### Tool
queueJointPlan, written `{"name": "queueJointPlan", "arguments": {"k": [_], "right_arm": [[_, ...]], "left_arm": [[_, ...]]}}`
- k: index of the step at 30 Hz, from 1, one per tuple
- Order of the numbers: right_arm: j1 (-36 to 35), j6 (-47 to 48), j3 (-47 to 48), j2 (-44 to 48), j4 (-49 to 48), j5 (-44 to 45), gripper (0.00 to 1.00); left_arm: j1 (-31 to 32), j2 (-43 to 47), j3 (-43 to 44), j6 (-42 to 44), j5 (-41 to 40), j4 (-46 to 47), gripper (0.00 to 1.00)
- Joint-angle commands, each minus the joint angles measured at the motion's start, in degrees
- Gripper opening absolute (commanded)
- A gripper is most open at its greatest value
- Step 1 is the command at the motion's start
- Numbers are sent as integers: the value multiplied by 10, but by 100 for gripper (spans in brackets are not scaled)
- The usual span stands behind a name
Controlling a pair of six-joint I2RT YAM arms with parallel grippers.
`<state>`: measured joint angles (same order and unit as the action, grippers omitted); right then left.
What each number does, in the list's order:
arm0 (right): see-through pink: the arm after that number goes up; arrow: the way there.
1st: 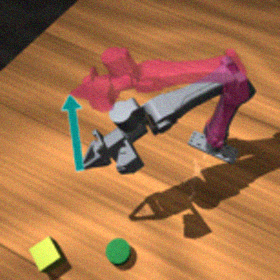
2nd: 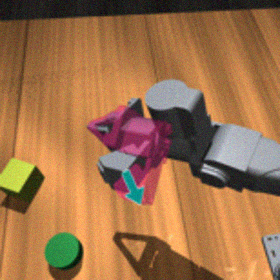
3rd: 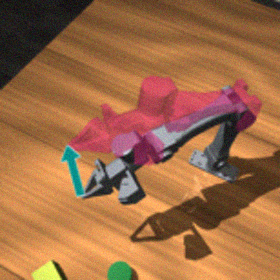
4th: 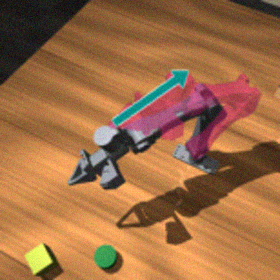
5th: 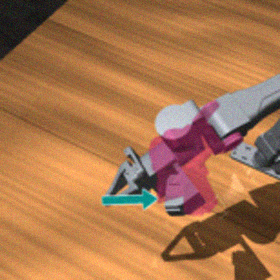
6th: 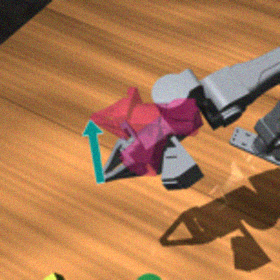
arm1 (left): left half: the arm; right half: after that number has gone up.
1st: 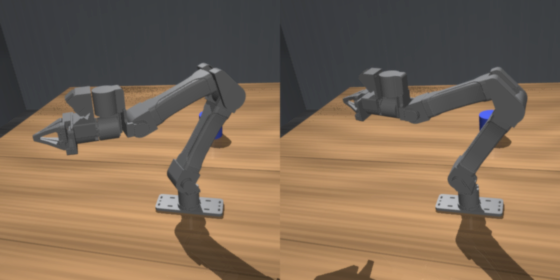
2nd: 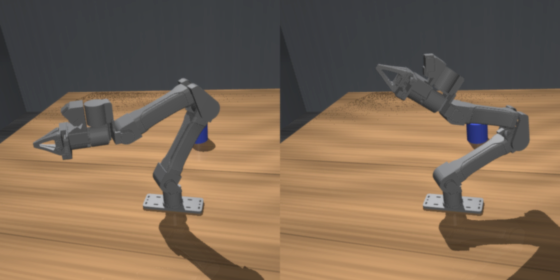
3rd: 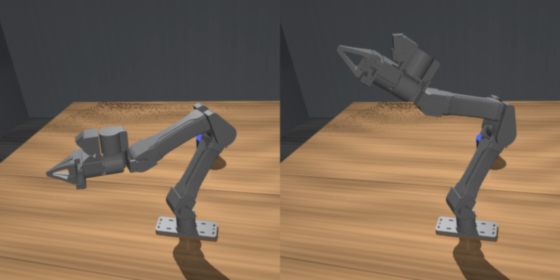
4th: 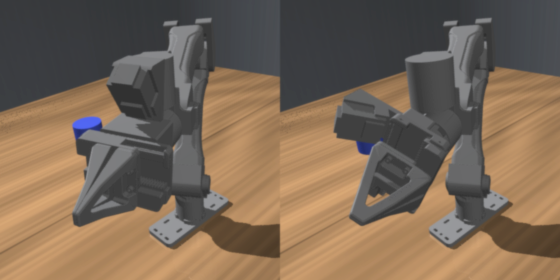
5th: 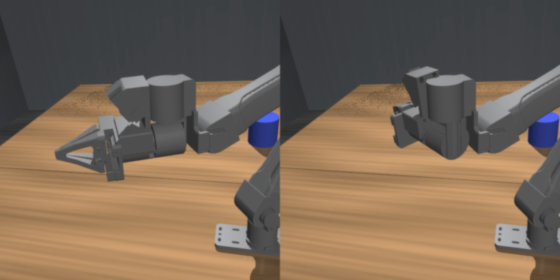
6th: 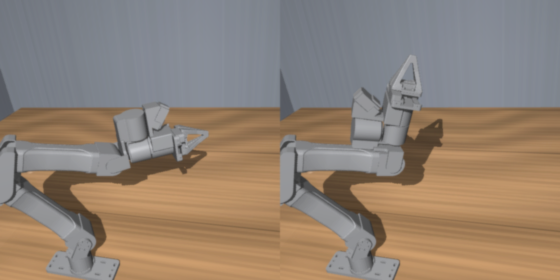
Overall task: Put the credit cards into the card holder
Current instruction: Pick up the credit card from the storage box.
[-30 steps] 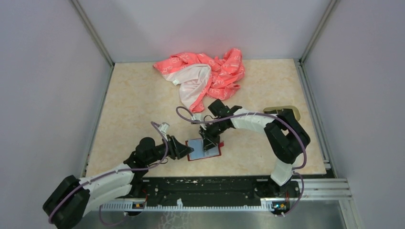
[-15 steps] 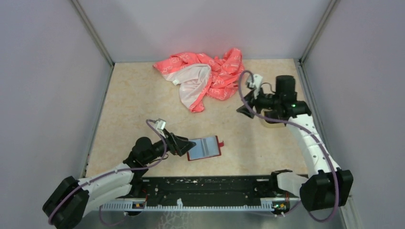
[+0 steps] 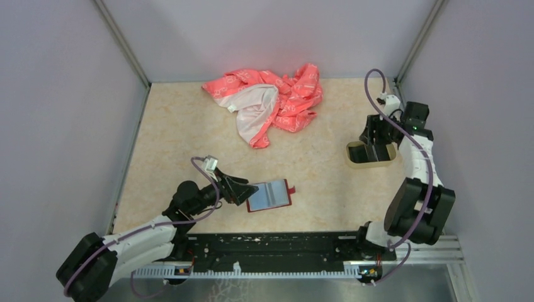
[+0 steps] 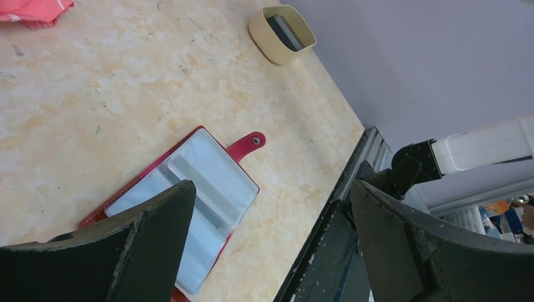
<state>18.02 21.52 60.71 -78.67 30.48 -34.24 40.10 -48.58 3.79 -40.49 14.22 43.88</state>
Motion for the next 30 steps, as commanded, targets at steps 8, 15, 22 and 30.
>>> {"name": "queueJointPlan", "arguments": {"k": [8, 15, 22, 30], "right_arm": [[11, -69, 4, -130, -46, 40, 55], [12, -64, 7, -155, -40, 46, 50], [12, -53, 6, -164, -36, 76, 50], [12, -40, 16, -190, -8, 45, 43]], "left_arm": [[-3, 2, -27, -42, 20, 30, 99], [-3, -4, 3, -6, 35, -4, 99], [-3, -24, 28, -10, 62, -5, 99], [-3, -42, 15, -24, 70, 23, 99]]}}
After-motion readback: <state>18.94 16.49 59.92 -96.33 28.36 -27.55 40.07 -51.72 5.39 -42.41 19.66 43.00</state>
